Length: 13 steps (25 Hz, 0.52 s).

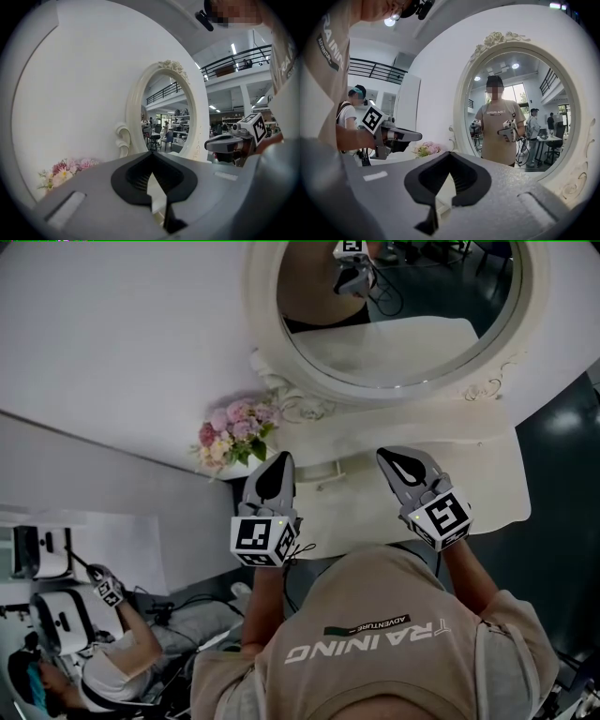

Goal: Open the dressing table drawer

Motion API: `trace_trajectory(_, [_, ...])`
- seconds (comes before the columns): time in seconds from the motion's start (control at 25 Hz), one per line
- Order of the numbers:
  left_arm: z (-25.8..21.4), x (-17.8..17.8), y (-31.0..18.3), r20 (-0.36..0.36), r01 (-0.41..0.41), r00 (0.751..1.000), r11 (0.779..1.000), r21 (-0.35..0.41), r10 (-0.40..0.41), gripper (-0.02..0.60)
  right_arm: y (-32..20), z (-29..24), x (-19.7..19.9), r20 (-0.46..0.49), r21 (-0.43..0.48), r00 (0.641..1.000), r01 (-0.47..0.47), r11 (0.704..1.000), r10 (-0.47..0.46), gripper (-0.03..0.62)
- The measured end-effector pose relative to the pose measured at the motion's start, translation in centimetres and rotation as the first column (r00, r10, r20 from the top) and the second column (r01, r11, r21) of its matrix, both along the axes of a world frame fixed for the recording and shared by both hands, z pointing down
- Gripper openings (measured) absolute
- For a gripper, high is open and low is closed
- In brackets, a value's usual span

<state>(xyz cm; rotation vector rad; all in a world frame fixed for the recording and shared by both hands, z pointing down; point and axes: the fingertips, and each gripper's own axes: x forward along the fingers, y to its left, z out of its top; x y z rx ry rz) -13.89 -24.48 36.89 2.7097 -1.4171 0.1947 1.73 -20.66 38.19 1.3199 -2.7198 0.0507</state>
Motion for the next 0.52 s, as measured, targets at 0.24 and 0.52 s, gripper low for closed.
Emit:
trace_trajectory(0.24, [0.4, 0.4, 0.5, -0.004, -0.017, 1.0, 1.0, -0.007, 0.017, 0.018, 0.2, 0.5, -0.1, 0.001, -0.009, 1.0, -0.006, 1.0, 0.006, 0.002])
trace_trajectory(0.52, [1.1, 0.1, 1.1, 0.002, -0.017, 1.0, 1.0, -0.026, 0.017, 0.018, 0.9, 1.1, -0.1, -0.004, -0.022, 1.0, -0.015, 1.0, 0.015, 0.002])
